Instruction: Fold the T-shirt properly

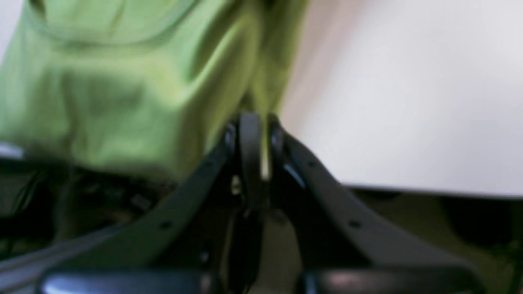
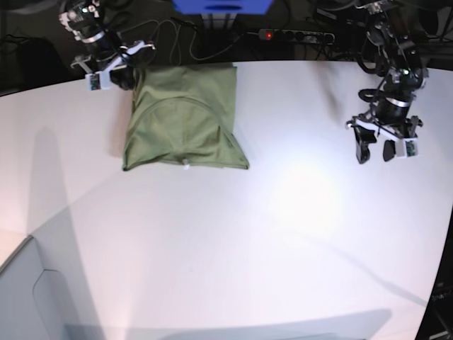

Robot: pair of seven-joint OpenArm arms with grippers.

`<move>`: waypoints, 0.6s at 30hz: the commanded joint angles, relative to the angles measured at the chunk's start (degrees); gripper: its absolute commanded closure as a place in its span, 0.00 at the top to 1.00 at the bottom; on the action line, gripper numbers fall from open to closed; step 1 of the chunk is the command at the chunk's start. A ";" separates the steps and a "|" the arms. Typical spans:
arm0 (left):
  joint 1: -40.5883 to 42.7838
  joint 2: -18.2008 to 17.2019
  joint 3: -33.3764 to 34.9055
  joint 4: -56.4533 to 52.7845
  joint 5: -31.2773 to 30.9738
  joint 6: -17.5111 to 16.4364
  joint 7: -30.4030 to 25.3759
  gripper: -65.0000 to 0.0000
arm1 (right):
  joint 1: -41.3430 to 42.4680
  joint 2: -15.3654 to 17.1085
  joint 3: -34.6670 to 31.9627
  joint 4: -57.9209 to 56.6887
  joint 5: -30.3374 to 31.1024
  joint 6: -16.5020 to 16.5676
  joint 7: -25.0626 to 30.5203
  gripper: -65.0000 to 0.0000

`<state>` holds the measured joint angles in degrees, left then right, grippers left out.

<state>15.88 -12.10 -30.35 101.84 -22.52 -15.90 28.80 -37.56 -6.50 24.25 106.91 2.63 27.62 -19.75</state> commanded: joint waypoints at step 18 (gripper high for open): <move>11.15 0.19 -6.88 1.41 -0.73 -0.32 -1.15 0.57 | -0.37 2.15 -10.76 -2.69 0.66 1.17 5.55 0.00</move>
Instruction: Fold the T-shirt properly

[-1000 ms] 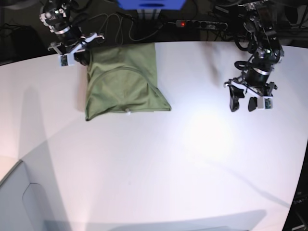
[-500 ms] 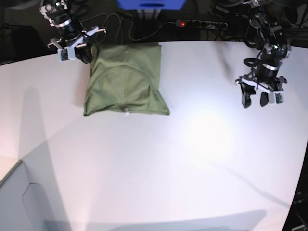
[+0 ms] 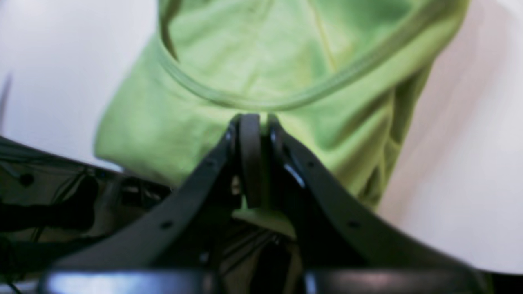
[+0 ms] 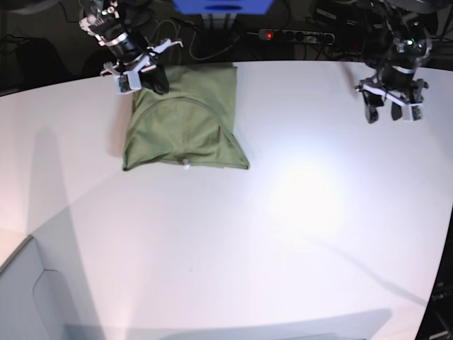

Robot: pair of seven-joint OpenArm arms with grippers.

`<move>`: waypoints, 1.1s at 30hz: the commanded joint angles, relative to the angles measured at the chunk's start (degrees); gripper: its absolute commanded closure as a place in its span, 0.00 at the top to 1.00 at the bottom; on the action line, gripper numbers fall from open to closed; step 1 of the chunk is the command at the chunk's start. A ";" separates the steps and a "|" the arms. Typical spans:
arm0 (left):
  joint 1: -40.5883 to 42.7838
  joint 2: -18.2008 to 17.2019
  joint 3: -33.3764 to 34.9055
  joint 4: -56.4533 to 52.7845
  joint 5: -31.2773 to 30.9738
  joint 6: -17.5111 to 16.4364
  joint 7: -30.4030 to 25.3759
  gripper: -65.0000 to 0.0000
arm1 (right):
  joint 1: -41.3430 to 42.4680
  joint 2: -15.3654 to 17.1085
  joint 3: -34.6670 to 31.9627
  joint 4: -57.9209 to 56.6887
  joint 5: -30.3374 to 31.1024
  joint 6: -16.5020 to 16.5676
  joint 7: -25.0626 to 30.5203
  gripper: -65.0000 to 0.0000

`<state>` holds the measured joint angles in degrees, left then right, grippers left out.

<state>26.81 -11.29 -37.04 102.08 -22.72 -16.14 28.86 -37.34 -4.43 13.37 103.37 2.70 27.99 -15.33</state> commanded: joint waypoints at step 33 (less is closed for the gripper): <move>23.70 15.29 1.56 0.55 4.65 0.27 -1.74 0.00 | -17.73 5.70 3.47 -6.63 3.76 0.54 11.24 0.00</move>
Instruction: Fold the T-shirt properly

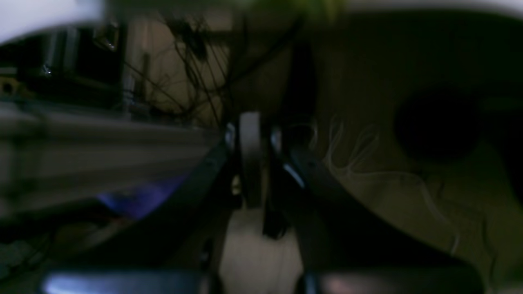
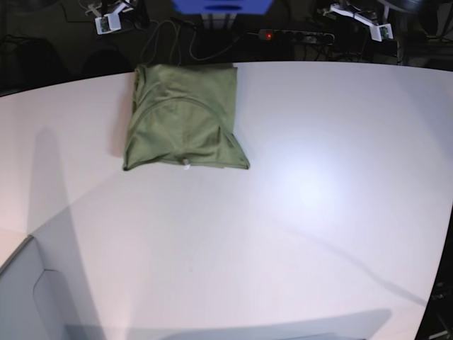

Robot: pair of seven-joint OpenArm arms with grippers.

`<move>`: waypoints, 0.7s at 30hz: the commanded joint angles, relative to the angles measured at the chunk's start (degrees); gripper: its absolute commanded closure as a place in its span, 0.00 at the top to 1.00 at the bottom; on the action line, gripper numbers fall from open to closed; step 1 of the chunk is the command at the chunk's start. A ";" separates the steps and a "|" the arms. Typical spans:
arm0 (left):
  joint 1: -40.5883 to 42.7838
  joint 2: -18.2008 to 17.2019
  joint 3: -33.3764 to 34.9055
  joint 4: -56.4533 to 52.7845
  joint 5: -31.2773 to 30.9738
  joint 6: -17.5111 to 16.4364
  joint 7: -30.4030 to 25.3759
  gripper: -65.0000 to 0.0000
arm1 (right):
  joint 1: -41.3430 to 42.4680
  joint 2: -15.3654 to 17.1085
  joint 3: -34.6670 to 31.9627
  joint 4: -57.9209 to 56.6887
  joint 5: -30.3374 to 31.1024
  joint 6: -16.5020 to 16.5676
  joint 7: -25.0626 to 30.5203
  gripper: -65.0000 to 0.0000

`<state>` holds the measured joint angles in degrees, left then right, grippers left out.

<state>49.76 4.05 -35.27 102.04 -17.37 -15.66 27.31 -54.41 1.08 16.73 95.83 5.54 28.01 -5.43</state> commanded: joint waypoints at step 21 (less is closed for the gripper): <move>-33.54 -10.25 15.79 -86.87 20.49 -0.03 -37.82 0.00 | 29.67 6.96 -26.45 -62.29 0.83 0.25 22.53 0.00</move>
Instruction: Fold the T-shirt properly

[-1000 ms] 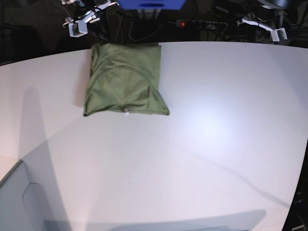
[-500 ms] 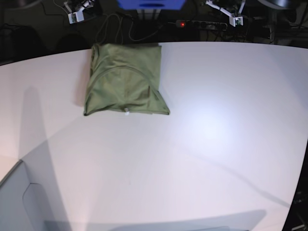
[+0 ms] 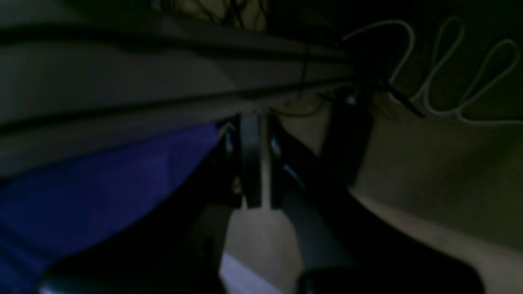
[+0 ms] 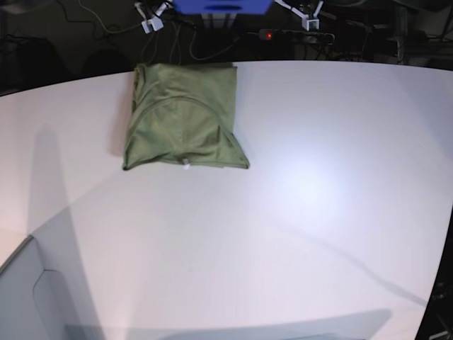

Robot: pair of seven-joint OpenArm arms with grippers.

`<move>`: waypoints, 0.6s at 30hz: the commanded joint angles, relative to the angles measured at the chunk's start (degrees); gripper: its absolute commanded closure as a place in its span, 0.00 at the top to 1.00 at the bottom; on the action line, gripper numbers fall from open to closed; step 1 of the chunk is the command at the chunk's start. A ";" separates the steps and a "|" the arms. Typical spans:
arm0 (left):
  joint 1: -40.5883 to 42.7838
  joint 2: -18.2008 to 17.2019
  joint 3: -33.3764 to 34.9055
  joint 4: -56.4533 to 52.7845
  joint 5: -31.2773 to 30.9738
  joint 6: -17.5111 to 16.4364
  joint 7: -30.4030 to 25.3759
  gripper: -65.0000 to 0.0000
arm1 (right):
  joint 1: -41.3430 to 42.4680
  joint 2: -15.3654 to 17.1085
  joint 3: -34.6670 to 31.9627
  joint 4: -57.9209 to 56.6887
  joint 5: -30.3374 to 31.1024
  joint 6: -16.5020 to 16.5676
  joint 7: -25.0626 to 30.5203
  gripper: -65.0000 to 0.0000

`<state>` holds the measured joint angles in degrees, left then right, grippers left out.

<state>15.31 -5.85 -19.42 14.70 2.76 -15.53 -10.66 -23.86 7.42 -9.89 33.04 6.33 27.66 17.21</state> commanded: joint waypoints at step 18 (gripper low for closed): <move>-4.54 -2.29 6.89 -2.08 0.62 -0.08 7.62 0.00 | 7.37 -3.42 -14.24 -14.71 0.05 -53.37 6.66 0.00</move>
<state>10.50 -7.77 -12.58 12.40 3.27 -15.46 -2.74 -16.14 3.75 -24.23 18.15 6.11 -24.08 22.92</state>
